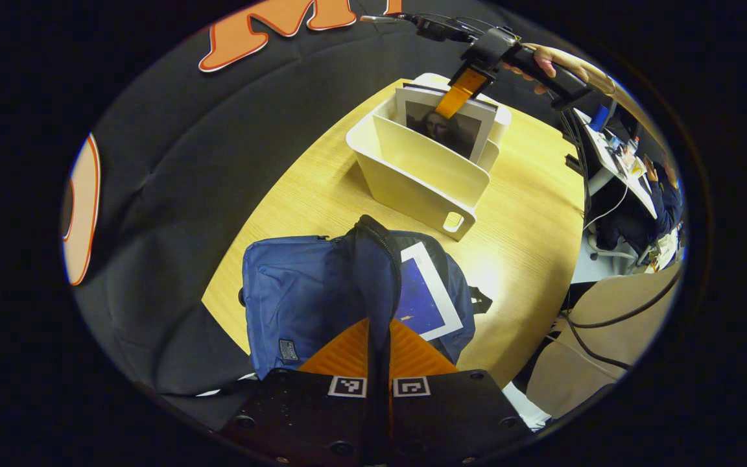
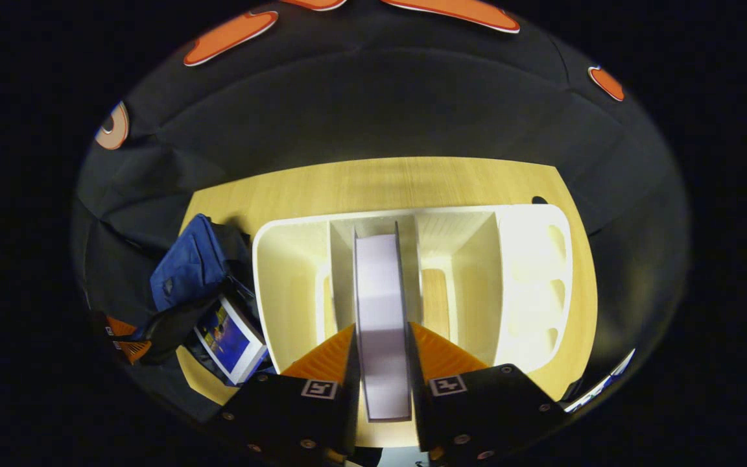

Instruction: Open the schoolbag, grab two books from the bookshelf and put them into the schoolbag.

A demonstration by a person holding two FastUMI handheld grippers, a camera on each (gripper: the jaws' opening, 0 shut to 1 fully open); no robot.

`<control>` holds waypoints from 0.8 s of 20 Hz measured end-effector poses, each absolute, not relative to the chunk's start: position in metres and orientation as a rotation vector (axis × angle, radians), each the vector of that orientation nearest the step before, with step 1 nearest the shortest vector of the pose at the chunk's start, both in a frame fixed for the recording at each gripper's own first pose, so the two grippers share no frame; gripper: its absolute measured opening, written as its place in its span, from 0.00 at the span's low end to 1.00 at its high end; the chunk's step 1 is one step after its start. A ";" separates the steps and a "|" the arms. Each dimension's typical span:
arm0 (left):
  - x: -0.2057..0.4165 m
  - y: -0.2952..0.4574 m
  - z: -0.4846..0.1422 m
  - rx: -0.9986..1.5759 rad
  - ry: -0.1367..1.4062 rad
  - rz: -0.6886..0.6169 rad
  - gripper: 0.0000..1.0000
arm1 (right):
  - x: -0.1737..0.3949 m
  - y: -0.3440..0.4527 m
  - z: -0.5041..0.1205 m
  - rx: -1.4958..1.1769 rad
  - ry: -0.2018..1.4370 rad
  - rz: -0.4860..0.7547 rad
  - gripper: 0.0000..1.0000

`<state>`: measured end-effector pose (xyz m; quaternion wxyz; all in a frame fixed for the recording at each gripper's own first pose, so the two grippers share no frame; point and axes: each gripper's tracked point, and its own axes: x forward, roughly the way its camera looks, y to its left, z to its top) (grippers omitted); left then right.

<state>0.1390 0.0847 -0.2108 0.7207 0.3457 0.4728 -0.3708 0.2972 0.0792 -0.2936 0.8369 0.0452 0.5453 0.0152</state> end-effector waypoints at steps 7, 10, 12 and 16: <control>0.138 0.084 -0.214 0.754 1.052 -0.824 0.01 | 0.290 0.067 -0.260 0.146 1.106 0.028 0.27; 0.138 0.084 -0.212 0.754 1.046 -0.828 0.01 | 0.282 0.063 -0.224 0.211 1.047 0.044 0.27; 0.137 0.086 -0.214 0.750 1.046 -0.827 0.01 | 0.276 0.056 -0.194 0.263 0.993 0.048 0.27; 0.137 0.088 -0.213 0.747 1.039 -0.826 0.01 | 0.245 0.050 -0.130 0.362 0.852 0.096 0.27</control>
